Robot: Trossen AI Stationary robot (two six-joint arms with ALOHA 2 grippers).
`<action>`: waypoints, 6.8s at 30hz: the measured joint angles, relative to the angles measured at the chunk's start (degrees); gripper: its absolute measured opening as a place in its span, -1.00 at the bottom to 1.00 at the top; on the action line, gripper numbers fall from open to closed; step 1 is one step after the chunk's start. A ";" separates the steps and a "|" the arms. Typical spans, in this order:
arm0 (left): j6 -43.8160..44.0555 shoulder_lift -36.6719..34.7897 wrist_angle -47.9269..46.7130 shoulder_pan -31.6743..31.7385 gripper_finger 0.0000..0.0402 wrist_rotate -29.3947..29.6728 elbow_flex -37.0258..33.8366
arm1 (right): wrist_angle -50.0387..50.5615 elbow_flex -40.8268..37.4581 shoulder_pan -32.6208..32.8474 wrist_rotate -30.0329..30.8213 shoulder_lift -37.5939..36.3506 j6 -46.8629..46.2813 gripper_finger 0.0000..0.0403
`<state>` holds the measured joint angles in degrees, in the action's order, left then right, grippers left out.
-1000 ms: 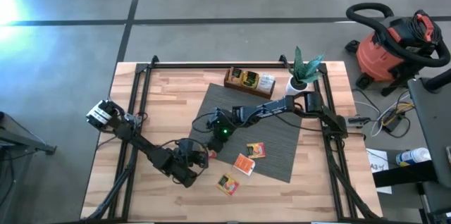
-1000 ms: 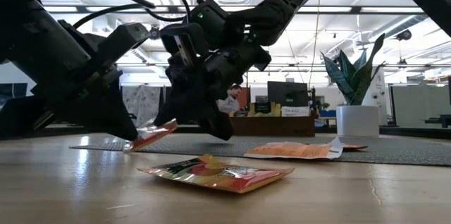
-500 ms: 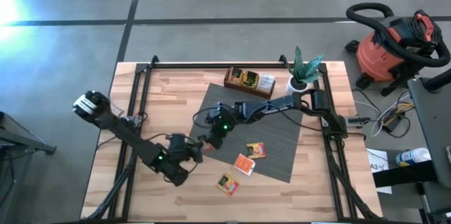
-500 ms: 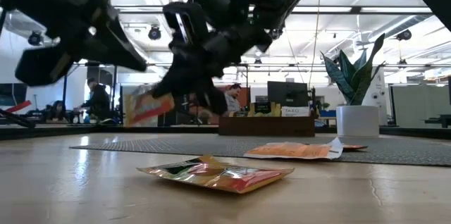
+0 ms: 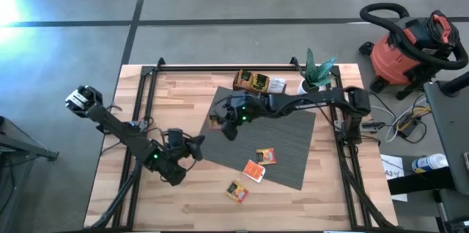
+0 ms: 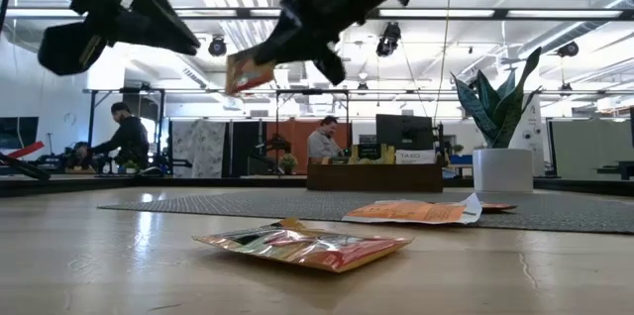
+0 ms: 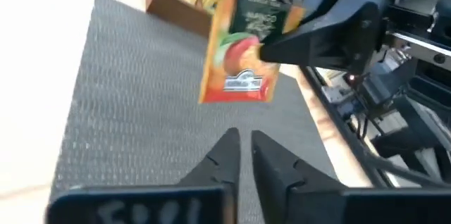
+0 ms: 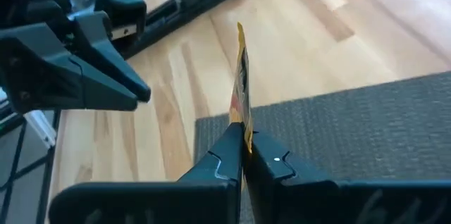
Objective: Pick & Place Tea
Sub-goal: Put the orange tea bag into the left section of the wooden organizer
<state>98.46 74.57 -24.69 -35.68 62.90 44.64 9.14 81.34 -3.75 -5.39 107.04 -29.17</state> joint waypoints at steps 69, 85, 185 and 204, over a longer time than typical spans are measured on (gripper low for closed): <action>-54.40 -11.07 40.19 15.98 -0.58 -28.92 -6.94 | 1.44 -5.03 7.17 4.13 -12.59 -0.64 -0.96; -55.01 -11.03 42.37 16.11 -0.69 -31.85 -8.24 | -3.05 -5.07 7.26 6.73 -12.24 -3.91 -0.96; -51.49 8.78 33.54 23.39 -0.45 -36.88 1.09 | 32.08 5.24 -0.33 8.11 -11.76 20.61 -0.96; -32.27 9.00 23.92 19.95 -0.45 -26.23 -6.70 | 28.86 5.22 -10.98 10.54 -11.76 23.76 -0.96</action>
<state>66.19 83.57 -0.78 -15.73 36.67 37.94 37.99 86.56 -14.73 5.15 95.29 -5.40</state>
